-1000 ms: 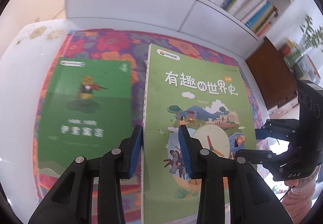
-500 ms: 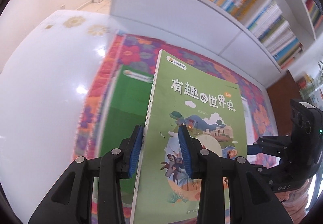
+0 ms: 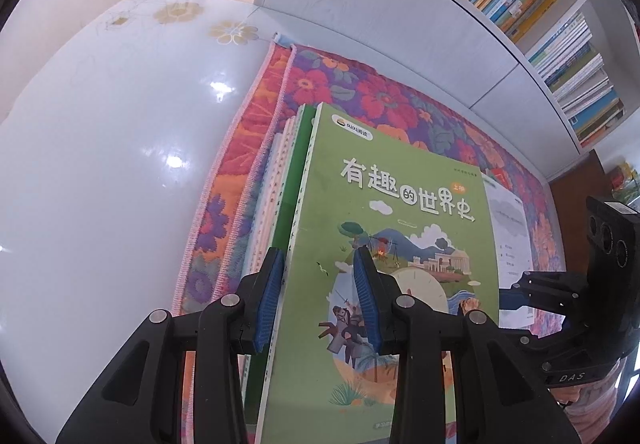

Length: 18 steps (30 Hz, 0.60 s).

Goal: Organize books

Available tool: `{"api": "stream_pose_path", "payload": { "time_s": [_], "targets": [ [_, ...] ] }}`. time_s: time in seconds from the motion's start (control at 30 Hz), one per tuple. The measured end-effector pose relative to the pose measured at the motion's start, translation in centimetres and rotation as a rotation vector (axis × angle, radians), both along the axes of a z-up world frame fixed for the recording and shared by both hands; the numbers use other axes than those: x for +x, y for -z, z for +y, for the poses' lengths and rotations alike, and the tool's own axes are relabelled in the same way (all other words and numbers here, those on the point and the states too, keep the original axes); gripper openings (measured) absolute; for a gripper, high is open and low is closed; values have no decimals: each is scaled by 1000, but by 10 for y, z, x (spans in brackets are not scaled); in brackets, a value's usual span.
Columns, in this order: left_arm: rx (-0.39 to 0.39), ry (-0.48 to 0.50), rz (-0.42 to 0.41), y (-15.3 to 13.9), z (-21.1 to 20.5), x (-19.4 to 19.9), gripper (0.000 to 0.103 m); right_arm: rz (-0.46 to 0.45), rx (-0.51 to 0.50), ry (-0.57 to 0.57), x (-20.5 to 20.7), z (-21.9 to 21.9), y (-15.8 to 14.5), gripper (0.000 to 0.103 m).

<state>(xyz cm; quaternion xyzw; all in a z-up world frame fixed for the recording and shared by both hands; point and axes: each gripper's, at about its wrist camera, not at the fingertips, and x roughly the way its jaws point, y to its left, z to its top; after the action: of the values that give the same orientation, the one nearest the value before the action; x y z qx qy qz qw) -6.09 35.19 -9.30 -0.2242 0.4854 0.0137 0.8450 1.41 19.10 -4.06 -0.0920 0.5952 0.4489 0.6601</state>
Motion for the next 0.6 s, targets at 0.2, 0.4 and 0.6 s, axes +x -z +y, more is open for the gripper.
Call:
{"api": "stream_pose_path", "payload": {
  "time_s": [0.2, 0.4, 0.6],
  "targets": [
    [-12, 62, -54, -16, -14, 5, 32, -9, -3, -1, 3, 7, 3, 43],
    [11, 29, -49, -18, -13, 0, 32, -8, -9, 12, 0, 7, 1, 43],
    [26, -25, -28, -14, -6, -11, 32, 8, -48, 26, 4, 9, 9, 45]
  ]
}}
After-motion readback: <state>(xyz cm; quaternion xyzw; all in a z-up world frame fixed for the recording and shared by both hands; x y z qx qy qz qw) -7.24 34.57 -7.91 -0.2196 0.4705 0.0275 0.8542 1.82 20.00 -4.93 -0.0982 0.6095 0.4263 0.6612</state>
